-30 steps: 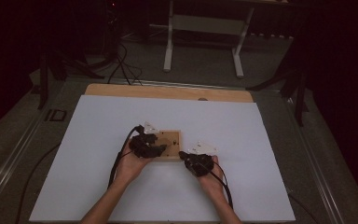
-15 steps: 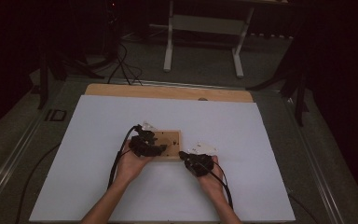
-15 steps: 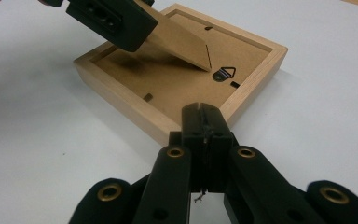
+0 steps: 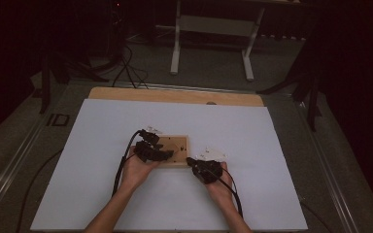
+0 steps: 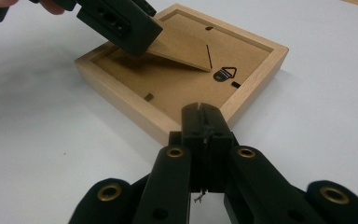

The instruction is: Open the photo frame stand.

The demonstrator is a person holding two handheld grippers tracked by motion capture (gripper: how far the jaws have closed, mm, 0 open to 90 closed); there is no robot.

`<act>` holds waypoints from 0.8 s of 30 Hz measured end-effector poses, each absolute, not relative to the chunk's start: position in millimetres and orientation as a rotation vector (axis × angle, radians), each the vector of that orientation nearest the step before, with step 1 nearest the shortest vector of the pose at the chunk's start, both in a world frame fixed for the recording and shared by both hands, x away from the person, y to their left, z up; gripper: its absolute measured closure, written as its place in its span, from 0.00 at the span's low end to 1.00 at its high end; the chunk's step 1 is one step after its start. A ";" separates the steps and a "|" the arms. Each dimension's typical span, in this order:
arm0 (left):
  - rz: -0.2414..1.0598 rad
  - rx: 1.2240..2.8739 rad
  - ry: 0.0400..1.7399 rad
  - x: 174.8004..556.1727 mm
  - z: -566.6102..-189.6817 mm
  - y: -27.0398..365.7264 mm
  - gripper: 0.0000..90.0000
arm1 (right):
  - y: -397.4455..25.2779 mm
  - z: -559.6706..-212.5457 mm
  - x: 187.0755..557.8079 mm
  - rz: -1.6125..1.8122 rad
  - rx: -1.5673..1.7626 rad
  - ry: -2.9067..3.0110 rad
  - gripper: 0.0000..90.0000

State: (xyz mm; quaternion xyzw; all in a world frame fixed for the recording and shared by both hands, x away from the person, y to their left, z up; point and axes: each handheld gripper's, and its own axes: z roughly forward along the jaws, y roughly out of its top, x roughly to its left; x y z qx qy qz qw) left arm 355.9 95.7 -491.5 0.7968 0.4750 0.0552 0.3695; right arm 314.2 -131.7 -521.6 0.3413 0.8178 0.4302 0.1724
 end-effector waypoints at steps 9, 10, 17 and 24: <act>0.086 2.062 1.233 358.3 -495.4 94.2 0.53 | -131.2 -521.8 314.1 1.224 0.968 2.321 0.99; 0.084 2.064 1.234 358.3 -495.5 94.0 0.54 | -131.2 -521.8 314.1 1.224 0.967 2.321 0.99; 0.056 2.059 1.234 359.4 -495.5 95.6 0.58 | -131.3 -521.8 314.2 1.225 0.967 2.322 0.99; 0.096 2.080 1.211 357.2 -495.1 93.9 0.58 | -131.3 -521.6 314.6 1.224 0.952 2.329 0.98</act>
